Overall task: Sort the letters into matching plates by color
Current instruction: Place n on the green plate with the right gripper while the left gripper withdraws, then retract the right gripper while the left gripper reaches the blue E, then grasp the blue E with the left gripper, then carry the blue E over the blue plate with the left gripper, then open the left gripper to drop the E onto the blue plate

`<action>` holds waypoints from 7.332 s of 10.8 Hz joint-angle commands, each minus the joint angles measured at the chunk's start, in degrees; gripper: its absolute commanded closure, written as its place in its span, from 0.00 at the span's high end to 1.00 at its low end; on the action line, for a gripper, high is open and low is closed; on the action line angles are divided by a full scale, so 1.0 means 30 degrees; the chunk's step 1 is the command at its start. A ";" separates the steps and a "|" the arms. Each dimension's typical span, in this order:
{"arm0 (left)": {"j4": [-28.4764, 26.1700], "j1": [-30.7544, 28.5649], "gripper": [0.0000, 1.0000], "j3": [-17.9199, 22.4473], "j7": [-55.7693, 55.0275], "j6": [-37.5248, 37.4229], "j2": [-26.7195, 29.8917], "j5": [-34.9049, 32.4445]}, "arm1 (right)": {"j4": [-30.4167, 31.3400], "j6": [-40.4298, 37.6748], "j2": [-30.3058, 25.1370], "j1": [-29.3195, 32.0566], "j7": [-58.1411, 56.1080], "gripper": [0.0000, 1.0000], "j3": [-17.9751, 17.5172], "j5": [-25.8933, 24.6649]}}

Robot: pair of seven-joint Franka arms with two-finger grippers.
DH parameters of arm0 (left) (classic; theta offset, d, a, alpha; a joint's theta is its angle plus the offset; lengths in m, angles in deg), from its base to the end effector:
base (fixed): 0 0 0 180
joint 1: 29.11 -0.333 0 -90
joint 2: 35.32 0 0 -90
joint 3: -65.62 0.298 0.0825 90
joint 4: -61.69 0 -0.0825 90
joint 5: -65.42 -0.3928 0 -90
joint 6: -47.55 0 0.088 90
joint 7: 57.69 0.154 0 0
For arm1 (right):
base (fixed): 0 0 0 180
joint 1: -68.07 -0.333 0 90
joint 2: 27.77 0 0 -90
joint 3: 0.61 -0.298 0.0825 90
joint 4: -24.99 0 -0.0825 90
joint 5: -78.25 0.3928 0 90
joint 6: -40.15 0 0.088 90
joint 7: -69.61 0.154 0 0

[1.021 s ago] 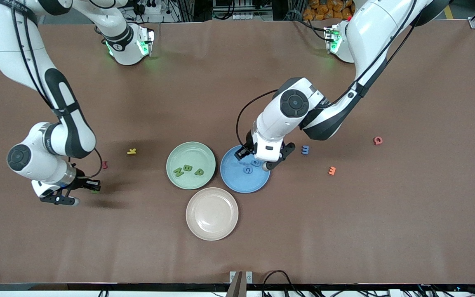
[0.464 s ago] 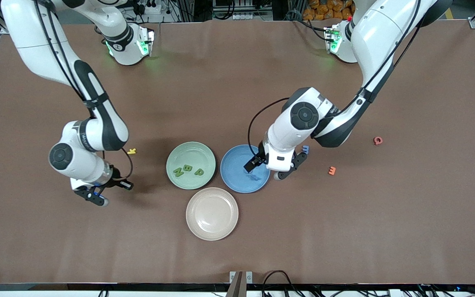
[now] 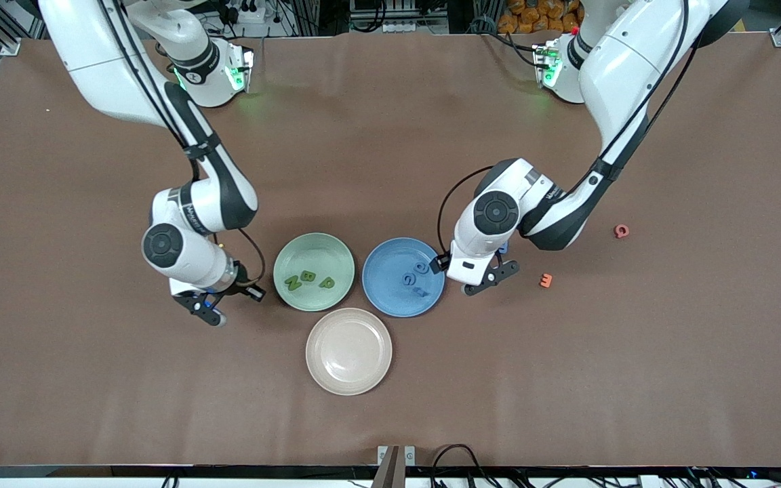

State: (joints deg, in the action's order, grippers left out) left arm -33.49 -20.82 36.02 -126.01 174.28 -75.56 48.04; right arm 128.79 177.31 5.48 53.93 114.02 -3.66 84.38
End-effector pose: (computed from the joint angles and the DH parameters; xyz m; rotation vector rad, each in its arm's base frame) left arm 0.5515 -0.3797 0.1690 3.0461 0.6754 -0.1564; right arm 0.6189 0.1956 0.1526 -2.9323 0.8468 0.0773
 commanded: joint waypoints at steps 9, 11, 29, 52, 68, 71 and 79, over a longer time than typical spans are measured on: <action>-0.9695 -0.2614 1.00 -0.0241 0.7247 0.5391 0.5589 -0.2640 | 0.0147 -0.0776 -0.0681 -0.3814 0.3510 1.00 0.0457 0.1181; -1.0369 -0.2732 1.00 -0.0241 0.7247 0.5423 0.5647 -0.3052 | 0.0147 -0.1360 -0.1002 -0.3697 0.0857 1.00 0.1042 0.1179; -0.8382 -0.3964 1.00 -0.0417 0.9592 0.5569 0.2806 -0.3200 | -0.0756 -0.4283 -0.3549 0.2982 -1.4773 1.00 0.4561 -0.0016; -0.5688 -0.2296 0.00 -0.0622 0.3296 0.5481 0.2894 -0.3083 | -0.6123 -1.7858 -1.0291 0.2661 -1.2400 1.00 0.4415 -0.1544; -0.0207 0.3039 1.00 -0.0535 -0.0874 0.5220 -0.0036 -0.1852 | -0.6123 -1.6891 -0.9969 0.4032 -1.2254 1.00 0.2371 -0.2248; -0.0149 0.2777 1.00 -0.0300 0.0706 0.3672 0.0169 -0.1852 | -0.6123 -1.6921 -0.9969 0.4127 -1.2225 1.00 0.2188 -0.2249; 0.1053 -0.1874 1.00 -0.0300 1.0395 -0.3974 0.2389 -0.0277 | -0.6181 -1.6804 -0.9851 0.4126 -1.2225 1.00 0.2218 -0.2249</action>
State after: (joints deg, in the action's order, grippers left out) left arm -29.57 -21.07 35.61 -102.92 167.55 -73.24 43.00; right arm 110.18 126.37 -24.09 65.36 76.31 4.07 78.42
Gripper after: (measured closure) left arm 0.000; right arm 0.000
